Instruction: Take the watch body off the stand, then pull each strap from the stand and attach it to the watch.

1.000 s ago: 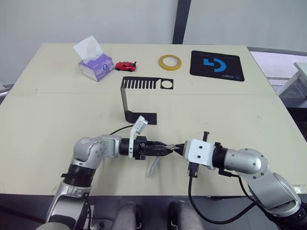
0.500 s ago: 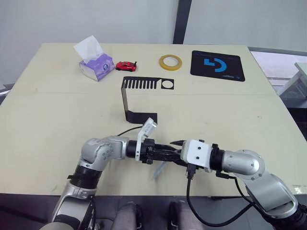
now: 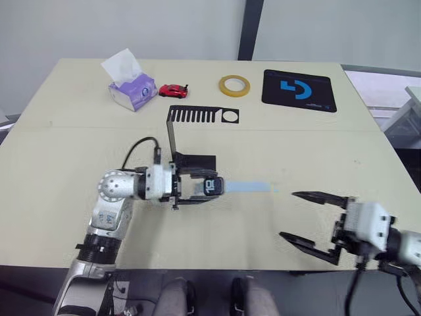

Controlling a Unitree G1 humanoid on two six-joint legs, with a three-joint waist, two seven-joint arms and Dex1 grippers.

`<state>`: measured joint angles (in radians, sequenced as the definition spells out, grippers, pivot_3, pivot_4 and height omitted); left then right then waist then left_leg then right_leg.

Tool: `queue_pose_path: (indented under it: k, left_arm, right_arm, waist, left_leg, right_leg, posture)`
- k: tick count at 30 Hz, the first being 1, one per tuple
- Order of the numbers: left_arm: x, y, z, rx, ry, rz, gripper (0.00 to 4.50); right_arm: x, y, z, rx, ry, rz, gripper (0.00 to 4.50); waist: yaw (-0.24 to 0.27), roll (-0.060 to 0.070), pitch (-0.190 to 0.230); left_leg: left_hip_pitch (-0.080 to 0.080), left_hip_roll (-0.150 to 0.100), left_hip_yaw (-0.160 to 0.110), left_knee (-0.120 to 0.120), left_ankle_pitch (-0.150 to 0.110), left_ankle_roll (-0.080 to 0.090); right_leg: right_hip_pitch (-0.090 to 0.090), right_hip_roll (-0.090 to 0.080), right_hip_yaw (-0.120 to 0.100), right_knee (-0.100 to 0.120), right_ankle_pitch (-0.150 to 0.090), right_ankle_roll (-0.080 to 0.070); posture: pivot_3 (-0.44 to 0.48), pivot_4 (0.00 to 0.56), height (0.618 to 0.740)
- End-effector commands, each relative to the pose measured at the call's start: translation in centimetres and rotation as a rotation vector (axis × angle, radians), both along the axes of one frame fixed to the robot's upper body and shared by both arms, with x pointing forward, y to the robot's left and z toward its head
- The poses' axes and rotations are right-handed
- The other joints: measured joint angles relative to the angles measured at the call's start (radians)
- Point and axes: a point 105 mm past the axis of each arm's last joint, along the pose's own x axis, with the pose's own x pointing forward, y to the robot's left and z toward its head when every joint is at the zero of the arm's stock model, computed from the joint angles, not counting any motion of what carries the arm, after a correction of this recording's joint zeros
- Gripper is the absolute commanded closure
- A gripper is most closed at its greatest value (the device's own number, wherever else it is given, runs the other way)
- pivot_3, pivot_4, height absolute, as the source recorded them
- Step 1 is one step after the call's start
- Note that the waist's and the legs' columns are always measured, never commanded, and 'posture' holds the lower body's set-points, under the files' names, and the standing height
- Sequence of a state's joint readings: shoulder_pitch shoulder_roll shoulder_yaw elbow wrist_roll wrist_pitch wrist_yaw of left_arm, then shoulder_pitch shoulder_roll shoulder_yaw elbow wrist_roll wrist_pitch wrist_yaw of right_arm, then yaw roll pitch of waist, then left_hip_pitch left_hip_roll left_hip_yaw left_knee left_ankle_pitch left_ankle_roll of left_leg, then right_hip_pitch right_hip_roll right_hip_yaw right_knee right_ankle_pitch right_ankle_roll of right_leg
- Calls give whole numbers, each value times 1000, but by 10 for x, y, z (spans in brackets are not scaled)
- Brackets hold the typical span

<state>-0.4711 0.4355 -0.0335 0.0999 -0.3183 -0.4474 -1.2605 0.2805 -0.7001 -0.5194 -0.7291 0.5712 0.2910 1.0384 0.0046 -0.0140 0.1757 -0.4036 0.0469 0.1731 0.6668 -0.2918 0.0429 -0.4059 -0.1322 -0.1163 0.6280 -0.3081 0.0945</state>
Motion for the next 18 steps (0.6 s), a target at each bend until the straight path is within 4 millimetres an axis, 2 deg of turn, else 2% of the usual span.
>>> queue_pose_path:
  k: [1, 5, 9, 12, 15, 18]
  left_arm:
    - [0, 6, 8, 2, -158, 21, 2753]
    - [0, 7, 10, -20, -168, 41, 2753]
    - [-6, 5, 2, 62, -118, 11, 2753]
    - [-18, -1, -5, 101, 146, -24, 2753]
    - [-21, -11, -10, 109, 401, 26, 2753]
    - [-17, -14, -27, 161, 504, 85, 2753]
  right_arm:
    - [-8, 6, 21, 100, -66, 11, 60]
    - [-13, 17, 21, 107, -97, 43, 60]
    - [-12, 19, 20, 110, -87, 44, 60]
    - [-13, 18, 18, 105, -60, 55, 60]
    - [-13, 18, 18, 114, -30, 69, 60]
    - [-15, 24, 17, 123, -7, 96, 60]
  waist:
    - [-3, 0, 0]
    - [-3, 0, 0]
    - [-5, 0, 0]
    - [-6, 0, 0]
    - [-4, 0, 0]
    - [-3, 0, 0]
  left_leg:
    - [0, 0, 0, 0, 0, 1]
    - [0, 1, -1, -1, -1, 0]
    - [0, 0, -1, 0, -1, 0]
    - [0, 0, -1, 0, -1, 0]
    - [0, 0, -1, 0, 0, 0]
    - [1, 0, -3, 0, 0, 1]
  right_leg:
    - [0, -1, 0, 0, 0, 0]
    - [0, 0, 0, 0, 0, 0]
    - [0, 0, 0, 0, 0, 0]
    - [0, 2, 0, 0, 0, 0]
    - [1, 3, 0, 0, 0, 0]
    - [3, 2, -1, 0, 0, 1]
  posture:
    - [0, 150, 740]
    - [0, 150, 740]
    - [0, 150, 740]
    - [0, 150, 740]
    - [0, 150, 740]
    - [0, 150, 740]
